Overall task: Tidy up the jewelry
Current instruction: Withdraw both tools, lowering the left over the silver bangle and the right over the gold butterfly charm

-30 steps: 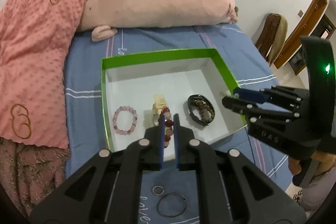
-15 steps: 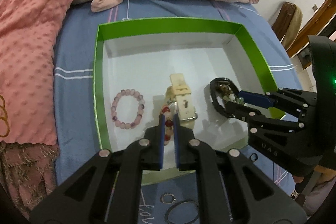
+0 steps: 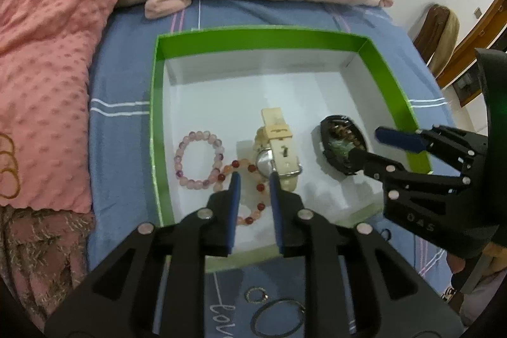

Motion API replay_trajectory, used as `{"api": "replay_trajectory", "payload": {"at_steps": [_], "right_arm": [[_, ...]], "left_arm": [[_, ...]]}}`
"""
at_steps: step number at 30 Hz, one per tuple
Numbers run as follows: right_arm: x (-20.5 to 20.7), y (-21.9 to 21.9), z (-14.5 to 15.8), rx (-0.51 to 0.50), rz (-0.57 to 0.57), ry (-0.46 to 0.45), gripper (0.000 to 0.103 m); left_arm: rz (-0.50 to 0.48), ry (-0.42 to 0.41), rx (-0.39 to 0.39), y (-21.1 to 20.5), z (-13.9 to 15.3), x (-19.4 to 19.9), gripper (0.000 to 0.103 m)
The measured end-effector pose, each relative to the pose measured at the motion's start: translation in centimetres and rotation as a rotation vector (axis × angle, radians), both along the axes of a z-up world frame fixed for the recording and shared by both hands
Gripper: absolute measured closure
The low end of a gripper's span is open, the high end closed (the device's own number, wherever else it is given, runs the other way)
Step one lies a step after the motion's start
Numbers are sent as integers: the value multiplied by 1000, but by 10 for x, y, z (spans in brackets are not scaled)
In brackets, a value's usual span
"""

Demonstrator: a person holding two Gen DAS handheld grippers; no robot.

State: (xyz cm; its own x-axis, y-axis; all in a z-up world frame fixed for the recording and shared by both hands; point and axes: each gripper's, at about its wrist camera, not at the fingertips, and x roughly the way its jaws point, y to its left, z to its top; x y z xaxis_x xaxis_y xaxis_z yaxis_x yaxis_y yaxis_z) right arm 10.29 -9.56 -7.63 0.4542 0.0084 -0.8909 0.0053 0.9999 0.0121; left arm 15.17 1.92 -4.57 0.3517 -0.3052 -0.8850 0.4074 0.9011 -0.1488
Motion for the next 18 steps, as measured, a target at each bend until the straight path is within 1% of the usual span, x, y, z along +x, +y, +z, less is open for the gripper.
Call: {"api": "replay_trajectory", "payload": {"at_steps": [1, 2, 6, 7, 8, 9, 10, 12, 14, 16, 18], "right_arm": [[-5, -1, 8, 6, 0, -25, 37], [-9, -2, 14, 15, 3, -40, 37], [-35, -16, 41, 45, -9, -91, 37], [-40, -19, 45, 49, -18, -97, 37], [-48, -25, 49, 54, -34, -102, 37], [-55, -31, 51, 61, -52, -102, 37], [-64, -37, 51, 68, -69, -95, 37], [-83, -44, 42, 53, -88, -57, 37], [-99, -42, 25, 29, -78, -3, 38], [-110, -41, 3, 19, -76, 58, 38], [-121, -39, -19, -6, -92, 121, 41]], "left_arm": [[-1, -13, -10, 3, 5, -4, 77], [1, -20, -15, 5, 7, -7, 75], [40, -46, -13, 22, 19, -27, 75], [47, -52, -19, 27, 21, -33, 71], [59, -55, -23, 33, 22, -42, 63], [74, -52, -15, 38, 19, -49, 60], [81, -45, -4, 41, 15, -54, 58], [76, -5, 35, 43, -2, -69, 58], [62, 42, 47, 46, -20, -83, 58], [51, 93, 61, 45, -40, -94, 59], [53, 128, 86, 45, -55, -102, 59]]}}
